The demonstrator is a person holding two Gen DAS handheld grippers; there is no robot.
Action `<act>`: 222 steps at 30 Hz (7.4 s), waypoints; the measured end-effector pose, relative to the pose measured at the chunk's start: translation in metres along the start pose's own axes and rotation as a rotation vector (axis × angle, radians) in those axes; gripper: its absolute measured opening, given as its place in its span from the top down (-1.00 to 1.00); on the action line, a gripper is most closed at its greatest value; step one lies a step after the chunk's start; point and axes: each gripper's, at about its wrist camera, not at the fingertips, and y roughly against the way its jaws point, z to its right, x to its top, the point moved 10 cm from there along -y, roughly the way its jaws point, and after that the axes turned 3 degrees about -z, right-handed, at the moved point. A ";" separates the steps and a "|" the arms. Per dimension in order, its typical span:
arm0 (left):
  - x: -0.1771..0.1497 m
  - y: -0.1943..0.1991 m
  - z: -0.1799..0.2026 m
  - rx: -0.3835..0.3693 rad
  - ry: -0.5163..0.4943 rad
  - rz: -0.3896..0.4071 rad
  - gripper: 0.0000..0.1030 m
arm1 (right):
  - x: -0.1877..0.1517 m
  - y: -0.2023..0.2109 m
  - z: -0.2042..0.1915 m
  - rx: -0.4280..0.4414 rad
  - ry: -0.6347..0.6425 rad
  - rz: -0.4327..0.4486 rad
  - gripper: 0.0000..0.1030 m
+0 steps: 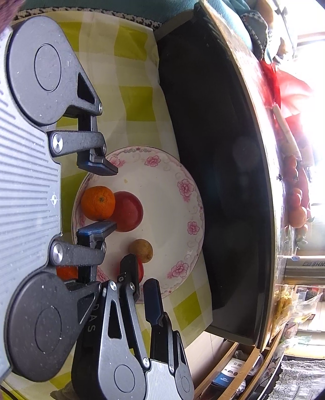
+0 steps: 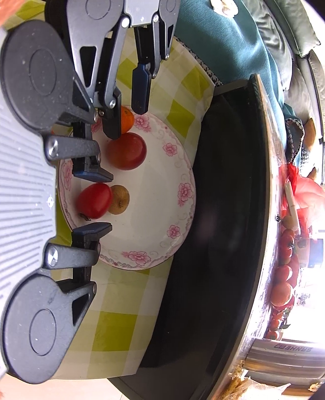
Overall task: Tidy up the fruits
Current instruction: 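Carry the tangerine and cherry tomato into the white bowl and release both, then move both open grippers back toward the remaining fruit on the cloth, then grasp an orange with the left gripper while the right gripper grasps a brown kiwi, then carry the orange and kiwi over the white bowl with both grippers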
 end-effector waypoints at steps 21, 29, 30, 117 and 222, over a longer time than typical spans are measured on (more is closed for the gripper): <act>-0.017 0.027 0.003 0.010 -0.010 -0.006 -0.43 | 0.001 0.027 -0.003 0.004 -0.010 0.044 0.19; -0.032 0.030 0.004 0.007 -0.005 -0.041 -0.44 | -0.017 0.032 -0.017 0.036 0.021 0.016 0.19; -0.034 0.031 0.005 0.005 -0.001 -0.047 -0.46 | -0.018 0.033 -0.019 0.037 0.020 0.015 0.19; -0.106 0.037 0.009 -0.080 0.039 -0.190 0.22 | -0.096 0.031 -0.070 0.205 0.218 -0.210 0.48; -0.006 0.009 -0.001 0.000 0.021 -0.015 0.26 | 0.002 0.018 -0.020 0.101 0.007 -0.005 0.46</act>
